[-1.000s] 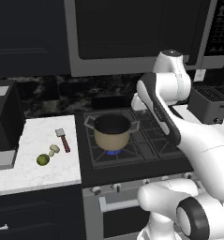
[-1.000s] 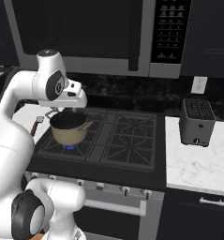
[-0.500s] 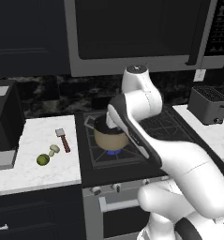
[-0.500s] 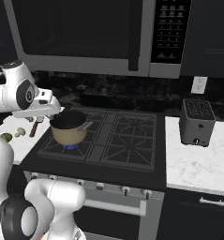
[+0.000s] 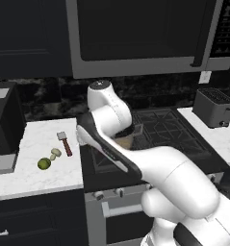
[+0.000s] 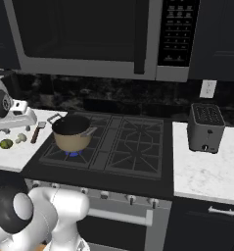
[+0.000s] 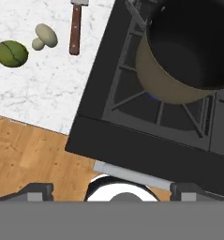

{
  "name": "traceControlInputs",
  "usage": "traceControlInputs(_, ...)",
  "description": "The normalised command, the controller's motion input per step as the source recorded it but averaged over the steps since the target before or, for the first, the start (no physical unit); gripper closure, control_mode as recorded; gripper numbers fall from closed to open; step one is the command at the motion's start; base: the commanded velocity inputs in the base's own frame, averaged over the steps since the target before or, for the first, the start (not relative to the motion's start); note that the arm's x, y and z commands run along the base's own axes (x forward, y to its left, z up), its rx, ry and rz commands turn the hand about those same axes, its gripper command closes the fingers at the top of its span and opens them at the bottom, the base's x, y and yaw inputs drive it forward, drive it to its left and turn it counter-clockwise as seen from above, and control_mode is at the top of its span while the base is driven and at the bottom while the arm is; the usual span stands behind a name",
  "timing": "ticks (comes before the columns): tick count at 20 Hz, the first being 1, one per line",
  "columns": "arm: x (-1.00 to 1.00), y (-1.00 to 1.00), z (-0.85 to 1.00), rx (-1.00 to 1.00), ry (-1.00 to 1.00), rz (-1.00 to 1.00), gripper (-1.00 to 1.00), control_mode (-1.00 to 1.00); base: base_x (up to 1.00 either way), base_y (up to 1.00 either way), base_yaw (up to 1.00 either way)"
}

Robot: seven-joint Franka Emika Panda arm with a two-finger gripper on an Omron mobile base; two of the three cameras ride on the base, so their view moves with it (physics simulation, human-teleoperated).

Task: Put the mushroom and lime in the pot. Retrieve the spatula and lightly stir the vegetables in the pot.

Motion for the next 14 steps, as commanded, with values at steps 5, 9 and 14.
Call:
traceControlInputs(5,0.00,0.90,-0.42,0.00,0.07,0.01,-1.00,-1.00,0.00,0.00,0.00)
traceControlInputs(9,0.00,0.77,-0.57,0.00,0.07,0.00,-1.00,-1.00,0.00,0.00,0.00)
traceControlInputs(14,0.01,0.63,-0.62,0.00,0.09,0.00,-1.00,-1.00,0.00,0.00,0.00)
